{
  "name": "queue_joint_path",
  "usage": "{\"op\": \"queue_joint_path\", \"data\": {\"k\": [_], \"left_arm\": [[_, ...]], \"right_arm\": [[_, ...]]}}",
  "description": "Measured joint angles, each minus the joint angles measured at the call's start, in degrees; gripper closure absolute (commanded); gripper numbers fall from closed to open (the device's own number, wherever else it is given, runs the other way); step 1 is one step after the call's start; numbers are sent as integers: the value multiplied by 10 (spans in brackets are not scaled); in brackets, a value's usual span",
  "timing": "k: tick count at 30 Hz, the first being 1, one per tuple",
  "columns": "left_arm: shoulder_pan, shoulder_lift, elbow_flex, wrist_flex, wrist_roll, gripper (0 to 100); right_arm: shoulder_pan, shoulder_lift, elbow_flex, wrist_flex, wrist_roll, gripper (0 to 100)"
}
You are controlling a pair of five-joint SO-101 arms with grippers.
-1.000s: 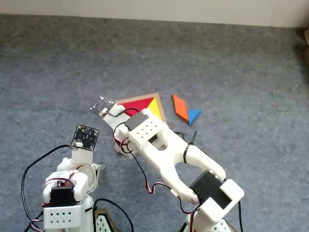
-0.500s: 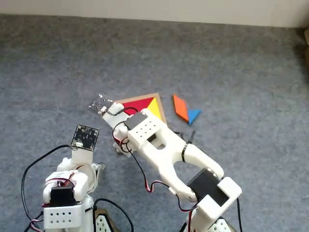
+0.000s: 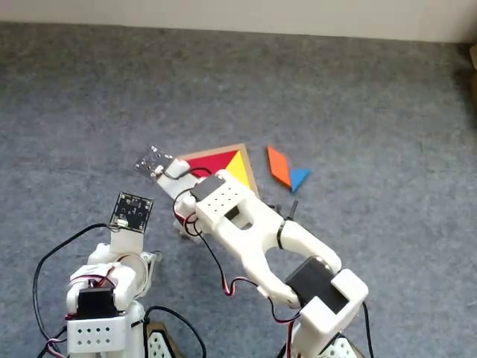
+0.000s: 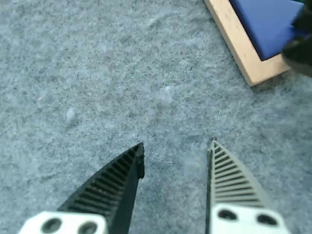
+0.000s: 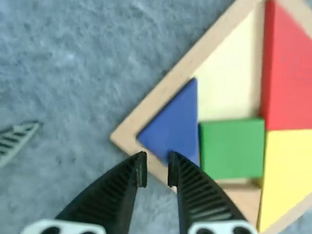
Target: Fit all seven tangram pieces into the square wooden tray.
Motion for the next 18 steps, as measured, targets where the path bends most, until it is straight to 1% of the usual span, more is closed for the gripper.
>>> {"op": "queue_joint_path", "data": {"k": [4, 8, 10, 15, 18], "left_arm": [[0, 0, 0, 0, 0, 786], [0, 0, 0, 0, 0, 786], [0, 0, 0, 0, 0, 786], [0, 0, 0, 0, 0, 786], [0, 0, 0, 0, 0, 786]], "right_arm": [[6, -24, -9, 40, 0, 918], [51, -96, -9, 57, 0, 918], [84, -135, -5, 58, -4, 918], [203, -193, 3, 55, -63, 918], [280, -194, 3, 19, -84, 918]]}}
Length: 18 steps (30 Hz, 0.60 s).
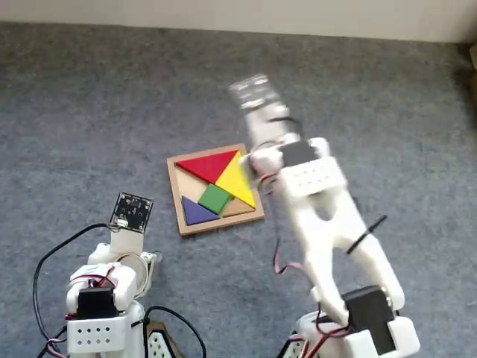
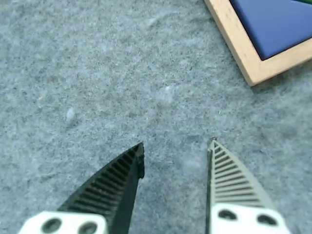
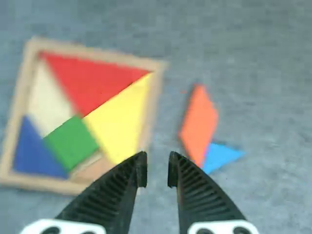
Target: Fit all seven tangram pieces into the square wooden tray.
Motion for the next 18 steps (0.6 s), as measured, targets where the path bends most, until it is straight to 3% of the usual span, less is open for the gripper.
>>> {"op": "queue_joint_path", "data": {"k": [4, 8, 18], "left_arm": [[0, 0, 0, 0, 0, 786], [0, 0, 0, 0, 0, 786], [0, 0, 0, 0, 0, 786]], "right_arm": [[68, 52, 0, -71, -9, 918], [88, 159, -3, -122, -9, 918], [88, 274, -79, -87, -9, 918]]}}
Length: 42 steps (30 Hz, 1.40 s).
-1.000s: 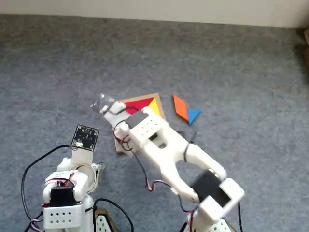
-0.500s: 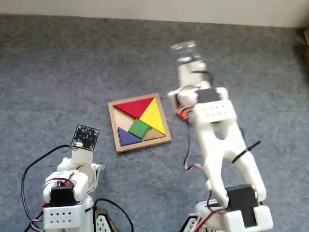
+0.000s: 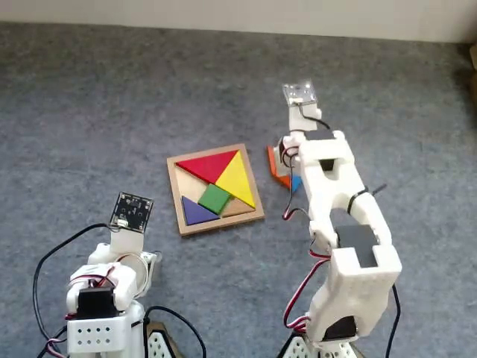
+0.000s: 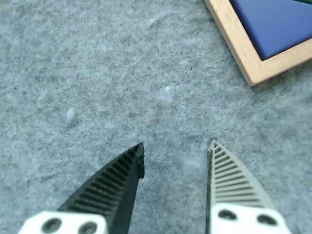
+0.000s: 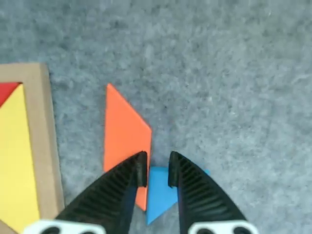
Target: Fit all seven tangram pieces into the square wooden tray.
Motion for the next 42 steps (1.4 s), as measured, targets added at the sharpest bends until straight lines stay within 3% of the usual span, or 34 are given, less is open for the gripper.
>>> {"op": "queue_joint_path", "data": {"k": [7, 15, 35, 42], "left_arm": [[0, 0, 0, 0, 0, 786], [0, 0, 0, 0, 0, 786], [0, 0, 0, 0, 0, 786], [0, 0, 0, 0, 0, 786]], "right_arm": [[2, -1, -22, 74, -1, 906], [-4, -28, -76, 134, -28, 744], [-93, -28, -79, 53, -54, 738], [-92, 26, -79, 42, -54, 738]]}}
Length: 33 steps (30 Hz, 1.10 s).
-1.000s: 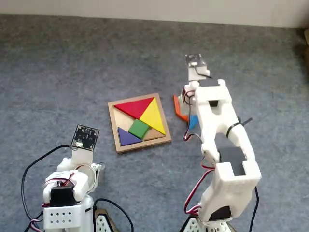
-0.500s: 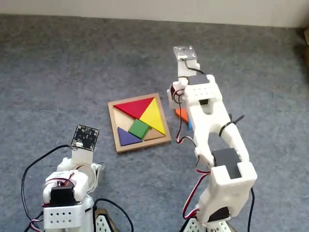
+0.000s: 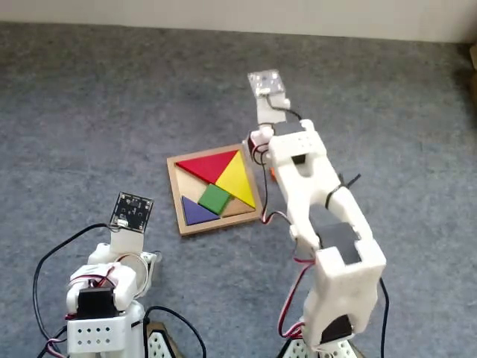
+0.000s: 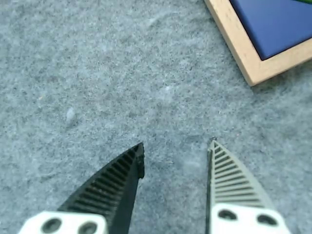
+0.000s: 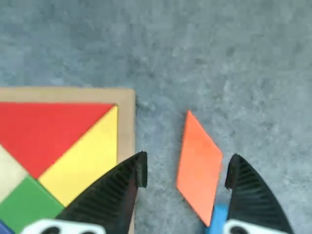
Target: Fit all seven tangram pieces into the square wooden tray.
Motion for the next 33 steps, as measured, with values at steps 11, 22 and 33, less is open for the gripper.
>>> {"op": "queue_joint_path", "data": {"k": [11, 22, 33], "left_arm": [[0, 0, 0, 0, 0, 786], [0, 0, 0, 0, 0, 786], [0, 0, 0, 0, 0, 786]], "right_arm": [[33, 24, 0, -1, 0, 738], [32, 108, -86, 33, -2, 844], [31, 136, -220, 158, -1, 993]]}}
